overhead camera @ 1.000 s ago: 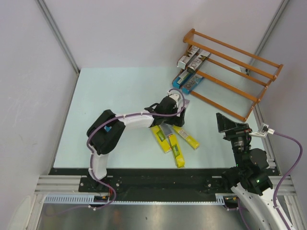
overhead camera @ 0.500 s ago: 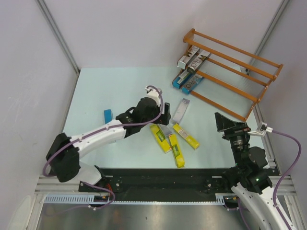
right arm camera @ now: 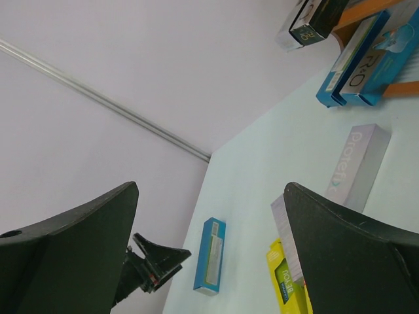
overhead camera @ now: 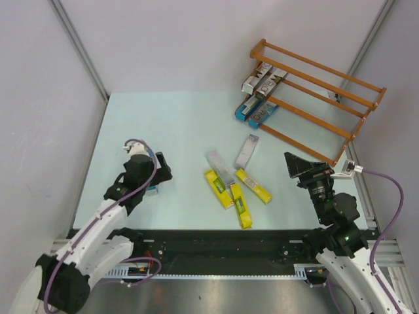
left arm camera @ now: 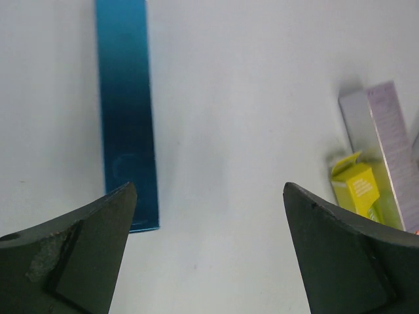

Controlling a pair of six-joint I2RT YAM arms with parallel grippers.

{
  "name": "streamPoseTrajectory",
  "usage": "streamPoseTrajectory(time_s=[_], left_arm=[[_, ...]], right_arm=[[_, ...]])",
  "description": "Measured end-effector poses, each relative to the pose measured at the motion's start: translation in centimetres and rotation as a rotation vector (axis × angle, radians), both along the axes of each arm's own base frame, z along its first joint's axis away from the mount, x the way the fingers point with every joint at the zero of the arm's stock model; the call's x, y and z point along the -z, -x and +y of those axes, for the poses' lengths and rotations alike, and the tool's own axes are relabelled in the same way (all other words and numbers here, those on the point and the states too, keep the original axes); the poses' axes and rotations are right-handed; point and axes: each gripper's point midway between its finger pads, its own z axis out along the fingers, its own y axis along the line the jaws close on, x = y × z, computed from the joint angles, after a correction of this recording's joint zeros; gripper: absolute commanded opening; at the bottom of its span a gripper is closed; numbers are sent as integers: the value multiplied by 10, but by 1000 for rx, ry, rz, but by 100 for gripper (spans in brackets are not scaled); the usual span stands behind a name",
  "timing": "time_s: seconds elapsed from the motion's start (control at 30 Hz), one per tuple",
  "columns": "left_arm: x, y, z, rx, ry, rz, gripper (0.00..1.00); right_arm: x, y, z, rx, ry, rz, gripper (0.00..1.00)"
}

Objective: Place and organize the toothpastes onto the shelf
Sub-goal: Pick up the toothpaste from the center of the board.

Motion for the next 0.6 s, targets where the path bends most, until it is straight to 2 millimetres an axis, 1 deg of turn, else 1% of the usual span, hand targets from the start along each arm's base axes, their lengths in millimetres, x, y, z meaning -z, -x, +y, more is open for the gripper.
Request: streamPoseTrajectory(time_s=[0.07, 0.1, 0.2, 0.27, 0.33, 0.37, 0.4, 0.47, 0.57, 0.6], left_arm=[[-14, 0, 17, -71, 11, -50, 100], [-18, 0, 25, -105, 13, -65, 100], [-16, -1, 40, -172, 4, -56, 100], [-6, -2, 49, -202, -8, -17, 100], [12, -3, 57, -229, -15, 50, 100], [20, -3, 58, -232, -13, 80, 100], [32, -2, 59, -230, -8, 123, 100], [50, 1, 56, -218, -1, 188, 99], [67, 0, 51, -191, 6, 250, 92], [73, 0, 48, -182, 10, 268, 86]], right_arm=[[-1, 0, 1, -7, -4, -3, 100], [-1, 0, 2, -9, -5, -4, 100], [-1, 0, 4, -17, -6, 2, 100], [0, 0, 5, -22, -5, 5, 100], [0, 0, 5, -25, -5, 3, 100], [0, 0, 5, -25, -5, 3, 100], [0, 0, 5, -25, -5, 3, 100], [0, 0, 5, -25, -5, 3, 100], [0, 0, 5, -25, -5, 2, 100], [0, 0, 5, -25, -5, 2, 100]])
